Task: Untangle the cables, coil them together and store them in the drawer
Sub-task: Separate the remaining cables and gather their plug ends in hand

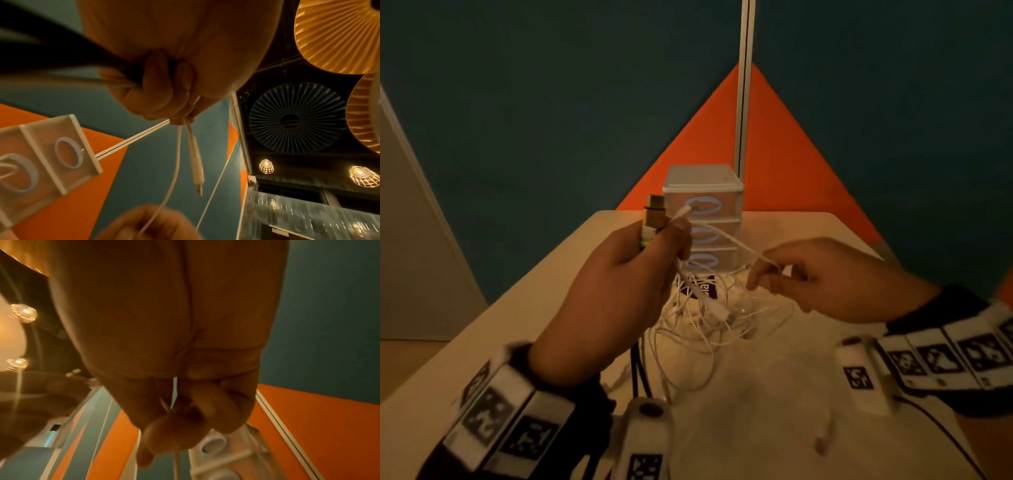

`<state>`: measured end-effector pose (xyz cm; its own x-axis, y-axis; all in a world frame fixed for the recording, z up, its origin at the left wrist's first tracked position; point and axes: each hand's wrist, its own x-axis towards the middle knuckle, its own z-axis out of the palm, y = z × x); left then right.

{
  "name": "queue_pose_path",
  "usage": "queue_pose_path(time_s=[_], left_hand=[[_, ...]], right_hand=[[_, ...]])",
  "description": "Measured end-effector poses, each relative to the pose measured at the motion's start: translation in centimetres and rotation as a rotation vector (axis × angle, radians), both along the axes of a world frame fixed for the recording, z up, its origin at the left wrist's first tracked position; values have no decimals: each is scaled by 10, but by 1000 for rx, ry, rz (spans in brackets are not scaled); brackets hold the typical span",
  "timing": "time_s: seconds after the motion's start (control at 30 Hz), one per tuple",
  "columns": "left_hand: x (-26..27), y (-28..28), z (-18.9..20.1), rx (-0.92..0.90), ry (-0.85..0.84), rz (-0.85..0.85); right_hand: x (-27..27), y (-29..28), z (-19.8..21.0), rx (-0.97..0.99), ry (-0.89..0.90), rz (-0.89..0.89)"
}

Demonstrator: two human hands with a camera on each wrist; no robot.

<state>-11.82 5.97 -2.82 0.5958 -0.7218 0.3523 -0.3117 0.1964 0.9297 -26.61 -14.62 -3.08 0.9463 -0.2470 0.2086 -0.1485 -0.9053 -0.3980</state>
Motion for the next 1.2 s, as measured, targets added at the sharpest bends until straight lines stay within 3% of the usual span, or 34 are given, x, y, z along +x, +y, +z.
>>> queue_pose_path(time_s=[0.17, 0.33, 0.4, 0.5, 0.57, 0.67, 0.8, 0.9, 1.03, 1.2], left_hand=[[-4, 34, 3, -142, 121, -42], [-6, 57, -6, -106, 98, -65], [-9, 61, -10, -68, 68, -82], [-19, 67, -14, -44, -11, -106], [-24, 73, -14, -26, -61, -149], [-33, 85, -9, 78, -96, -234], [-35, 94, -1, 110, -111, -140], [-34, 91, 2, 30, 17, -105], [-47, 83, 5, -55, 240, -182], [-60, 84, 7, -121, 370, -149]], right_hand=[[-36, -27, -22, 91, 5, -185], [-72, -29, -7, -29, -76, -483], [-77, -24, 7, 69, -94, -525], [-80, -20, 19, 398, -99, -569], [-81, -16, 23, 510, -174, -560], [-82, 1, 34, 510, -405, -495], [-85, 51, 53, 620, -749, -249], [-84, 93, 56, 557, -768, -119], [-69, 146, 43, 466, -678, -14], [-49, 180, 9, 518, -629, -27]])
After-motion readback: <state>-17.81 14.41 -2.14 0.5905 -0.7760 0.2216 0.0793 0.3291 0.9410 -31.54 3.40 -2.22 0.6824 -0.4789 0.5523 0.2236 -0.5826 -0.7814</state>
